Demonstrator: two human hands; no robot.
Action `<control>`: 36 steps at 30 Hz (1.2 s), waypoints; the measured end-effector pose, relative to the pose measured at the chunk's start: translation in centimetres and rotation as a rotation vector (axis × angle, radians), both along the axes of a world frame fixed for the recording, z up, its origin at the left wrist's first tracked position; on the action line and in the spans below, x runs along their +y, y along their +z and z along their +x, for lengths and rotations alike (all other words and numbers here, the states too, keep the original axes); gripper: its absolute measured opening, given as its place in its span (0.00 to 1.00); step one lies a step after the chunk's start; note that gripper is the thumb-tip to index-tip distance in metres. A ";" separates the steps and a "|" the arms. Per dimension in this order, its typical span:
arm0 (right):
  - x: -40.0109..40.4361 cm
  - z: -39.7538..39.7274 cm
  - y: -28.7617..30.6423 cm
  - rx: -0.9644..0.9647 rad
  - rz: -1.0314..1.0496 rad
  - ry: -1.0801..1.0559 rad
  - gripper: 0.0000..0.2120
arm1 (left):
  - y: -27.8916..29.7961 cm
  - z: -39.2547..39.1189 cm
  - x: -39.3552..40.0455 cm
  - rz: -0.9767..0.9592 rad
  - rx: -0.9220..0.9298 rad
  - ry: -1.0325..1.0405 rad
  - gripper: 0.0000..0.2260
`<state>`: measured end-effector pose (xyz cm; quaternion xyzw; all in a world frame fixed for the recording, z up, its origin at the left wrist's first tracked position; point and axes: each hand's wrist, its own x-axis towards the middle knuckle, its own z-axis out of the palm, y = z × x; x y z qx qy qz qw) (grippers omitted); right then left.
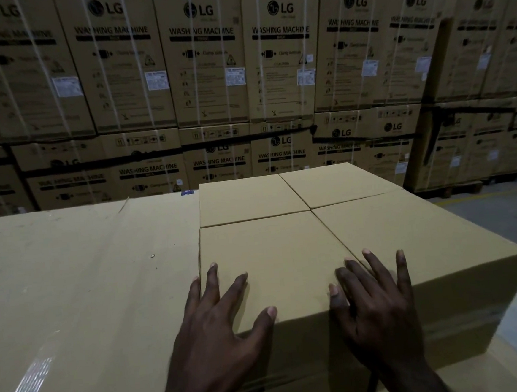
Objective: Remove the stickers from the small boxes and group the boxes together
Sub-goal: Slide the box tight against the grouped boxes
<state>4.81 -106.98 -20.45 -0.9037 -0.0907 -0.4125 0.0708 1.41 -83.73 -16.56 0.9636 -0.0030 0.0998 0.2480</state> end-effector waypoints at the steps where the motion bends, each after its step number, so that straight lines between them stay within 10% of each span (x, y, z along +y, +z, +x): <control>1: 0.0 0.0 0.0 0.000 0.001 0.000 0.22 | -0.1 0.0 0.0 0.007 0.001 0.000 0.48; 20: 4.7 -0.5 3.3 -0.053 0.065 0.120 0.25 | 2.3 -2.1 3.1 0.059 -0.149 0.039 0.40; 36: 32.5 -10.9 8.3 -0.080 0.212 0.374 0.24 | 5.7 -16.7 29.4 0.067 -0.381 0.162 0.36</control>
